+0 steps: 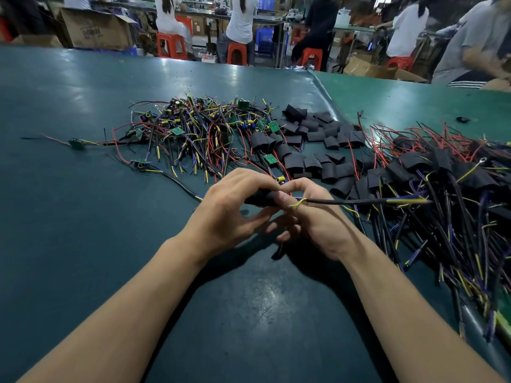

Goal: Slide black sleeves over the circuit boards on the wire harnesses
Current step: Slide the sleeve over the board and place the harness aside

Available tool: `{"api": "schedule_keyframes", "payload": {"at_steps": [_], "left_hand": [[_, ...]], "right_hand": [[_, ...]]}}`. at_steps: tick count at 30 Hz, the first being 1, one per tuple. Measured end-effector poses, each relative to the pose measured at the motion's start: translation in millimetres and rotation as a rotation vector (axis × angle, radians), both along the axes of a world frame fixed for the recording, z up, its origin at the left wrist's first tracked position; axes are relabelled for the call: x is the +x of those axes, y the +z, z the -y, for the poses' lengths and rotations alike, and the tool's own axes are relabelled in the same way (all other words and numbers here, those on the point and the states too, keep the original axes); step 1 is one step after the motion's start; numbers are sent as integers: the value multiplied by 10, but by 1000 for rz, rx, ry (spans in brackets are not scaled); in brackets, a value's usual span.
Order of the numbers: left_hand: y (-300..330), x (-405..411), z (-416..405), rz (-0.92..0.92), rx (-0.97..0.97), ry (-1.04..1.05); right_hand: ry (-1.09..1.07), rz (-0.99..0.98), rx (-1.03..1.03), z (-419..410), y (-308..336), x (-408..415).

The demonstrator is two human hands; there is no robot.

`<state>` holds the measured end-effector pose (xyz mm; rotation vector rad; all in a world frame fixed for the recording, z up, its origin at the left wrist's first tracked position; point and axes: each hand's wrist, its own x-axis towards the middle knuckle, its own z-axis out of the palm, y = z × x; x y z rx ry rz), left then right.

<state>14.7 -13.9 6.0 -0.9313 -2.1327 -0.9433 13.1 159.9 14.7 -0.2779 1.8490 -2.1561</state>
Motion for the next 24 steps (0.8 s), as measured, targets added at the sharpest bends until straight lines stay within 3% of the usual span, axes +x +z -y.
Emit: {"api": "schedule_keyframes", "payload": {"at_steps": [8,14,24], "left_hand": [[-63,-23,10,78,137,117],[-72,-17,-13,6,112,129],[-88,-19,-42,71,185,113]], "right_hand": [[-111,-84,0,-77,59,-48],[-169,-157,55,-44,31,-29],[-226,-166,11,8,18,-21]]}}
